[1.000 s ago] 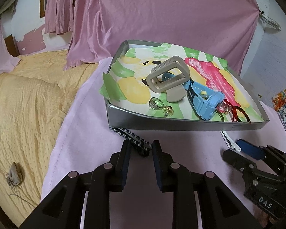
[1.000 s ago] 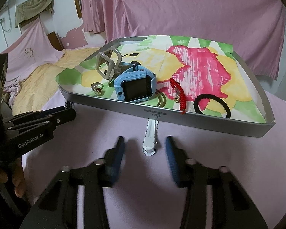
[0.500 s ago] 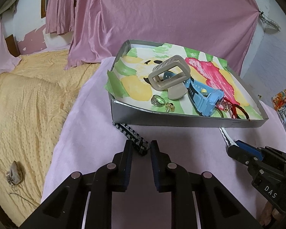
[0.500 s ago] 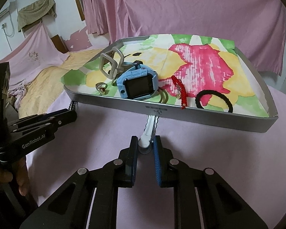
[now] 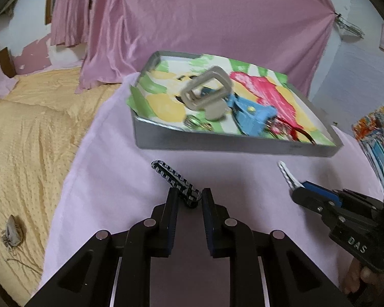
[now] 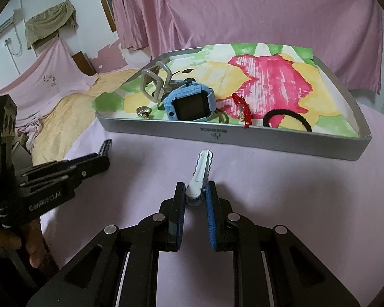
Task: Organize jewelry
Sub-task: 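Lower the black strip and white clip into the tray and open both grippers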
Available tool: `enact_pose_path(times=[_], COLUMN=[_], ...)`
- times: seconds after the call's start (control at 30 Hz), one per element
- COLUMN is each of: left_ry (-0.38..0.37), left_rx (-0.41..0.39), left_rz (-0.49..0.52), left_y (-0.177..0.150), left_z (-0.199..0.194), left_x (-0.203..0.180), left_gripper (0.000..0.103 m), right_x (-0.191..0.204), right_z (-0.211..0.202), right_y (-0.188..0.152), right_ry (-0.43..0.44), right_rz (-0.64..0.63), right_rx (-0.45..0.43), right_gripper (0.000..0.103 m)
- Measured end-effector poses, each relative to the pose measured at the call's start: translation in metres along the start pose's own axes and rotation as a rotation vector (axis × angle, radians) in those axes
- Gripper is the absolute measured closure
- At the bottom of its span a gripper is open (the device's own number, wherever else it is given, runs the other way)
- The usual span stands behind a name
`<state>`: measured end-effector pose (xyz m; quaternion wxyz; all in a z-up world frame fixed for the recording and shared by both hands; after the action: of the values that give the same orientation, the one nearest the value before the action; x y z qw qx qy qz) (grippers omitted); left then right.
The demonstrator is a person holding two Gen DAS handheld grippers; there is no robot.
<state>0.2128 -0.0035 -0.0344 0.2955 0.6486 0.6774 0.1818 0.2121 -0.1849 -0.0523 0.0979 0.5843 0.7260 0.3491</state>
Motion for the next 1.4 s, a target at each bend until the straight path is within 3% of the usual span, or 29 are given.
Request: enact_pose_path(times=[0.17,0.53,0.87,1.07,1.4], left_ry=[-0.080,-0.153,-0.152,-0.145,-0.131], left_rx=[-0.003,-0.059,-0.210,-0.262,-0.233], left_rz=[0.005,0.065,0.113,0.124,0.099], left_y=[-0.012,-0.016,0.009,0.035,0.063], left_z=[-0.008,-0.024,-0.045,-0.043,-0.014], left_x=[-0.010,-0.030,-0.034,-0.031,-0.024], left_gripper=[0.085,0.086,0.086,0.086,0.086], right_x=[-0.002,-0.001,-0.003,-0.008,-0.019], right_z=[-0.004,-0.018,-0.039,-0.042,-0.021], right_y=[-0.006,-0.010,0.006,0.027,0.056], right_ry=[0.029,0.067,0.062,0.041,0.005], right_rz=[0.020,0.028,0.006,-0.006,0.033], right_rx=[-0.005,-0.064,-0.158,-0.201,-0.209], right_gripper=[0.089,0.089,0.089,0.089,0.089])
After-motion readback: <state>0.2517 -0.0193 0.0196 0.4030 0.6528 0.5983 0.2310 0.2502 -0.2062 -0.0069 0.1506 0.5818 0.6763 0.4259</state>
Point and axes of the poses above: each gripper's, at about its wrist camera, not at the fingertips, and z roughly the way its jaws point, x to its left, y to its top, the point moved 3 cm from there along z, roughly the way its jaws point, and after that the axes turned 1 degree about z, right-handed, at the moved point
